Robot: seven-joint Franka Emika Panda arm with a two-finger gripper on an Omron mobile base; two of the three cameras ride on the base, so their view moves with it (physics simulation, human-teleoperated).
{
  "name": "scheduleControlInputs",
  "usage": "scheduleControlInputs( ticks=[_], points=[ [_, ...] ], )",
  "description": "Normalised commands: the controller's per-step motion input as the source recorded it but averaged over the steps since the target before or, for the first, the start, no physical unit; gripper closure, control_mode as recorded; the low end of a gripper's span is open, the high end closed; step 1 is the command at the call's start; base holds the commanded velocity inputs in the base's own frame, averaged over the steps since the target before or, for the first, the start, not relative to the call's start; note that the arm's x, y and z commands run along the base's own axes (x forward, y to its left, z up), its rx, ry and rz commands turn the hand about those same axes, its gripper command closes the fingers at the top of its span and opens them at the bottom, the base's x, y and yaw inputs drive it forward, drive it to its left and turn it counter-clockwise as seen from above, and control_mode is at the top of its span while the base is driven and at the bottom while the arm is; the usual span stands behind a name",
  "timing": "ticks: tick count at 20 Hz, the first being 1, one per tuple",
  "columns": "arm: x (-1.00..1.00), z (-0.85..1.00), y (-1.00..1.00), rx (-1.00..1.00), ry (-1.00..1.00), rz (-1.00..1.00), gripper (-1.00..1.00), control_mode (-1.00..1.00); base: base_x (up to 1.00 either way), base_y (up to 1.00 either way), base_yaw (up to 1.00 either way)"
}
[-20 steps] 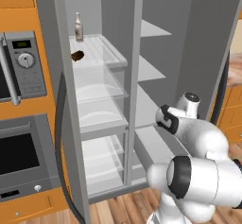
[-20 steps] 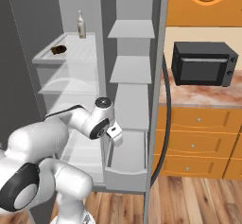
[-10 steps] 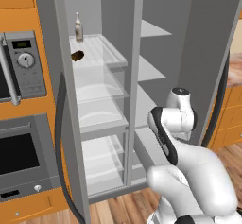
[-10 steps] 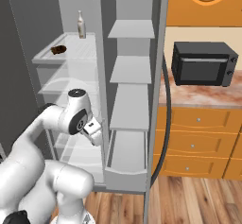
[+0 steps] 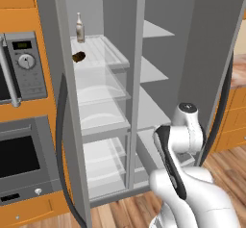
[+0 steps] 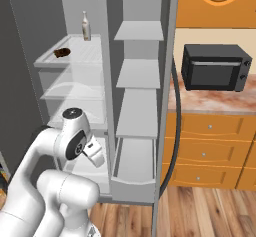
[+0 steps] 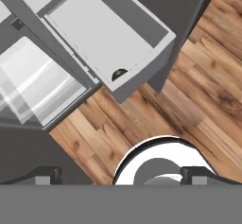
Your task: Take the sweet potato and squash from the fridge shelf and place them in the freezer drawer to begin freezing them.
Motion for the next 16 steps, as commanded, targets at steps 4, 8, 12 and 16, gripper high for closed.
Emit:
scheduleControlInputs(
  ticks=[4, 8, 12, 16],
  points=[
    [-0.01, -0.11, 0.12, 0.01, 0.00, 0.00, -1.00, 1.00, -0.01, 0.25, 0.07],
    [0.00, 0.00, 0.00, 0.00, 0.00, 0.00, -1.00, 1.00, 0.09, 0.42, 0.22],
    [0.00, 0.00, 0.00, 0.00, 0.00, 0.00, -1.00, 1.00, 0.34, 0.50, 0.22],
    [0.00, 0.00, 0.00, 0.00, 0.00, 0.00, -1.00, 1.00, 0.66, 0.36, 0.18]
  ],
)
